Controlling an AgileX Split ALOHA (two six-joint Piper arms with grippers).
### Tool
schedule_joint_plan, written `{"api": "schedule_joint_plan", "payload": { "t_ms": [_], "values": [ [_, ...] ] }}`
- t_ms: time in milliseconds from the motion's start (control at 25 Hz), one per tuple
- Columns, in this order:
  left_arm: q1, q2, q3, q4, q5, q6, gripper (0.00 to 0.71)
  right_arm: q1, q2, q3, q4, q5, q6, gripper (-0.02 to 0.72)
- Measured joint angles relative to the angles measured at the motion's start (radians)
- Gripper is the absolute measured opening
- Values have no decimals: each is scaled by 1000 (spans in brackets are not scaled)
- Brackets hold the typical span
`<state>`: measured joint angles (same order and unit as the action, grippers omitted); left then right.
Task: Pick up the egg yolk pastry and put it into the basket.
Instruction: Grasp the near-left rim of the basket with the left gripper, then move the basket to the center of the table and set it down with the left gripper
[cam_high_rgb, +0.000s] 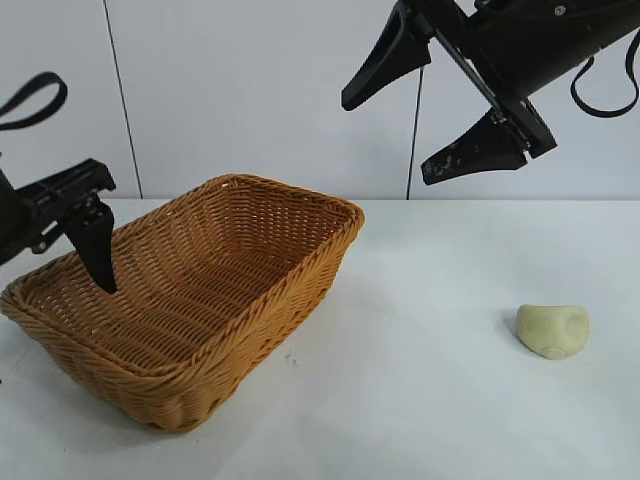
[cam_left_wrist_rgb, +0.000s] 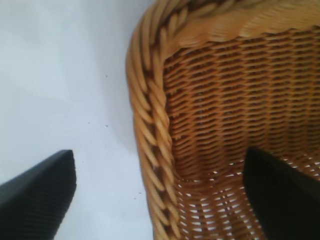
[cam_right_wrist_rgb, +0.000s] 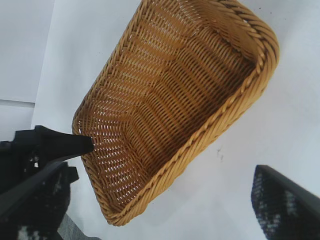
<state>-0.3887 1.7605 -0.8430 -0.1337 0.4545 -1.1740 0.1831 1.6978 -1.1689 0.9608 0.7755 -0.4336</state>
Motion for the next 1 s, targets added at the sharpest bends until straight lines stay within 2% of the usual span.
{"api": "schedule_joint_plan", "payload": {
  "t_ms": [120,200,280,480,680,1000],
  "values": [
    [0,21,0,-1,-1,0,696,0,0,0,0,1,0,678],
    [0,20,0,-1,-1,0,652,0,0,0,0,2,0,678],
    [0,20,0,-1,-1,0,545,0,0,0,0,2,0,678],
    [1,20,-1,-10,11,-9,160,0,0,0,0,2,0,678],
    [29,16,-14,-55,46,45,141,0,0,0,0,2,0,678],
    [196,8,-162,-257,214,494,141,0,0,0,-3,2,0,678]
  ]
}}
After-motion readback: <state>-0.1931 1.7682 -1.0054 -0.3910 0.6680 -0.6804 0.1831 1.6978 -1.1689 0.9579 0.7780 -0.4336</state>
